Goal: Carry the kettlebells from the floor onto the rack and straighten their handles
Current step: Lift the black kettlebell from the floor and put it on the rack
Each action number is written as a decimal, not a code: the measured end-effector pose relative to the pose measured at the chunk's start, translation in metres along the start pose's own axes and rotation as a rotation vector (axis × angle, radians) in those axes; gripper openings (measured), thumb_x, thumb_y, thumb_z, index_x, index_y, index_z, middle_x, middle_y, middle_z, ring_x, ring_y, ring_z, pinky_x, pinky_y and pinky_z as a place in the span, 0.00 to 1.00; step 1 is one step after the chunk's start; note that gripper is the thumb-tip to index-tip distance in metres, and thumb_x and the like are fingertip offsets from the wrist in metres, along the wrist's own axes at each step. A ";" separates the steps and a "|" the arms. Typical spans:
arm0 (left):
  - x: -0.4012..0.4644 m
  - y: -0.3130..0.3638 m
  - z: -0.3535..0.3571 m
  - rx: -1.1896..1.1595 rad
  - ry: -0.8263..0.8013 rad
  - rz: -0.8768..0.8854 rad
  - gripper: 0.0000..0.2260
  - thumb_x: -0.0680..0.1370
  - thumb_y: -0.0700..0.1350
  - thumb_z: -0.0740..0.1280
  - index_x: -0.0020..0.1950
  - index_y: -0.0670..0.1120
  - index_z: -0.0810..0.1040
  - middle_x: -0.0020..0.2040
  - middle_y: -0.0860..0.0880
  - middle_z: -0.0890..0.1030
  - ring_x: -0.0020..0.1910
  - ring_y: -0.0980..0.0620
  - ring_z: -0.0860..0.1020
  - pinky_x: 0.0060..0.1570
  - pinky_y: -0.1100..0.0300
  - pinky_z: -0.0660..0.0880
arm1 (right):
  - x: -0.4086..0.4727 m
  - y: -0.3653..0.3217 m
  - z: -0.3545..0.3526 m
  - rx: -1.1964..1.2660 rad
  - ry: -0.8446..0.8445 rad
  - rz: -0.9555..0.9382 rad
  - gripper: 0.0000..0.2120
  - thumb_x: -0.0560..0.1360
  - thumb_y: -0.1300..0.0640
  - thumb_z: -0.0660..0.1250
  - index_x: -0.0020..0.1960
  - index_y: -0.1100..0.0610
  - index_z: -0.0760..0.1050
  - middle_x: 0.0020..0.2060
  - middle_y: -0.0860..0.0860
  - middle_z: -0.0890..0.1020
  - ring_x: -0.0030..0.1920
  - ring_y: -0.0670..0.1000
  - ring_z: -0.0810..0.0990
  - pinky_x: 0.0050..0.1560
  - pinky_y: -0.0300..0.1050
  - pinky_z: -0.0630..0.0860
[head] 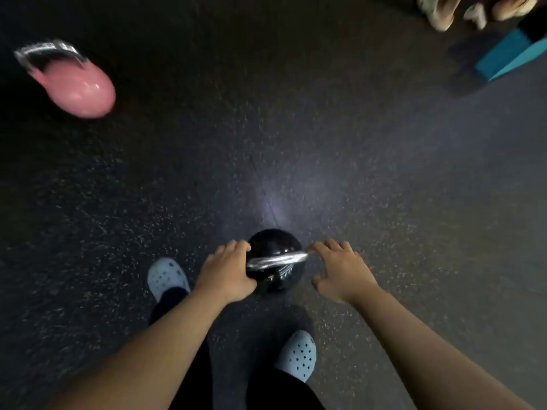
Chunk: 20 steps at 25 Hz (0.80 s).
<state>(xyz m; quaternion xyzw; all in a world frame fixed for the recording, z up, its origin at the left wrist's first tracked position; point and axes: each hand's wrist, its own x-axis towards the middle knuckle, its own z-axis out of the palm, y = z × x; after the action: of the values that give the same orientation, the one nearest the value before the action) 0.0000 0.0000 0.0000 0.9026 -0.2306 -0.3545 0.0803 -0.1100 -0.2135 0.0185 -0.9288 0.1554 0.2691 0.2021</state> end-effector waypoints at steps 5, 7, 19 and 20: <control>0.100 -0.018 0.072 0.022 -0.168 0.086 0.20 0.69 0.49 0.72 0.59 0.49 0.74 0.56 0.50 0.76 0.55 0.48 0.75 0.56 0.51 0.73 | 0.087 0.024 0.099 -0.070 -0.066 0.049 0.29 0.69 0.49 0.68 0.69 0.49 0.66 0.61 0.54 0.71 0.61 0.60 0.70 0.59 0.57 0.73; 0.113 -0.025 0.088 -0.078 -0.281 0.119 0.05 0.71 0.47 0.71 0.45 0.50 0.78 0.45 0.50 0.80 0.43 0.51 0.79 0.39 0.57 0.74 | 0.109 0.029 0.113 -0.024 -0.047 0.021 0.20 0.71 0.53 0.69 0.61 0.52 0.74 0.57 0.54 0.74 0.57 0.58 0.72 0.55 0.54 0.74; 0.112 -0.080 -0.083 -0.245 -0.300 0.222 0.10 0.66 0.48 0.68 0.27 0.51 0.71 0.24 0.54 0.74 0.21 0.59 0.71 0.22 0.63 0.65 | 0.135 -0.083 -0.021 0.306 -0.160 -0.030 0.06 0.65 0.61 0.72 0.37 0.50 0.80 0.28 0.45 0.80 0.26 0.40 0.77 0.25 0.30 0.70; 0.112 -0.089 -0.112 -0.251 -0.280 0.223 0.09 0.66 0.48 0.68 0.27 0.51 0.71 0.24 0.54 0.74 0.22 0.58 0.72 0.22 0.61 0.66 | 0.142 -0.104 -0.043 0.309 -0.134 -0.059 0.05 0.65 0.61 0.72 0.36 0.51 0.80 0.27 0.46 0.80 0.26 0.42 0.78 0.26 0.31 0.71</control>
<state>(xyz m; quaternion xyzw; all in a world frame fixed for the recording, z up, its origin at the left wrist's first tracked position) 0.1795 0.0227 -0.0129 0.7963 -0.2921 -0.4913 0.1981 0.0644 -0.1681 0.0025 -0.8707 0.1536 0.2974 0.3603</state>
